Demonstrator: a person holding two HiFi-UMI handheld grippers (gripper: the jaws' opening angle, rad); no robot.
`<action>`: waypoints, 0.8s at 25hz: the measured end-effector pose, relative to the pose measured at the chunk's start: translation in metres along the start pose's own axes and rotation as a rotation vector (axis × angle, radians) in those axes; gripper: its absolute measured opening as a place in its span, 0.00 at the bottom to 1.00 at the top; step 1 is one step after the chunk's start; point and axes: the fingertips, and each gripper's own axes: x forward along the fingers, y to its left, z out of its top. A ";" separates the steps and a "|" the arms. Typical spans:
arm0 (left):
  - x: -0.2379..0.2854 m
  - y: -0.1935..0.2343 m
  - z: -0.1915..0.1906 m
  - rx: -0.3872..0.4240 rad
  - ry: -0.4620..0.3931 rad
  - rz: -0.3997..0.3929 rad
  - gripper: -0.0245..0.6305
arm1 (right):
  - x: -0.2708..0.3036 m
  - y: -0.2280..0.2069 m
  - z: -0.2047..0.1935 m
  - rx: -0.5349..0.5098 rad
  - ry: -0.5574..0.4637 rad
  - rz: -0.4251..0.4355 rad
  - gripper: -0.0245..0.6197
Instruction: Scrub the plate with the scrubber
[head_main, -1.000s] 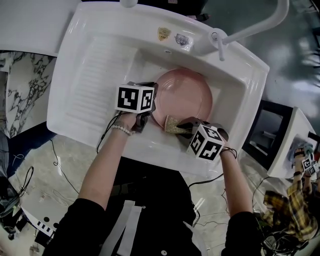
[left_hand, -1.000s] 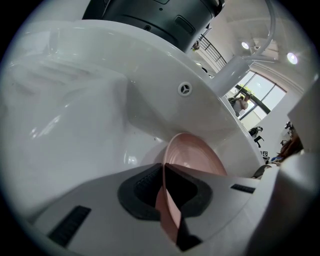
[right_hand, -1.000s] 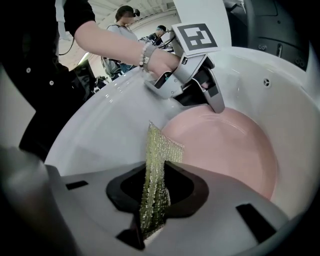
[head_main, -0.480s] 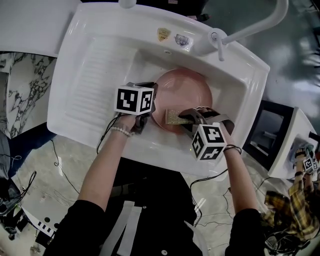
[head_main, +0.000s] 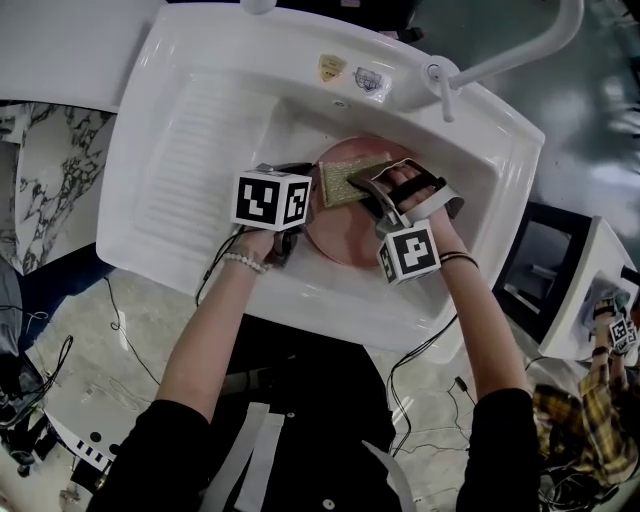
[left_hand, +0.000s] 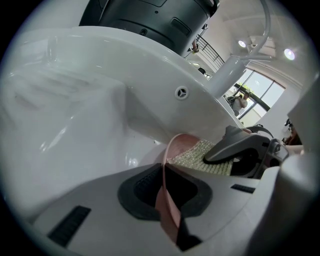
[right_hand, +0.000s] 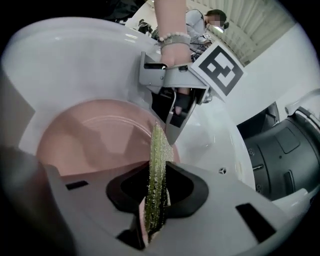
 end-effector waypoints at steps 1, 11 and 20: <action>0.000 0.000 0.000 0.001 0.000 0.001 0.06 | 0.004 -0.001 -0.003 -0.019 0.008 -0.008 0.15; -0.004 0.002 0.001 0.016 -0.013 0.014 0.06 | 0.020 0.015 -0.037 0.079 0.111 0.023 0.15; -0.003 0.000 -0.004 0.011 0.002 0.002 0.06 | 0.009 0.038 -0.054 0.301 0.260 0.131 0.15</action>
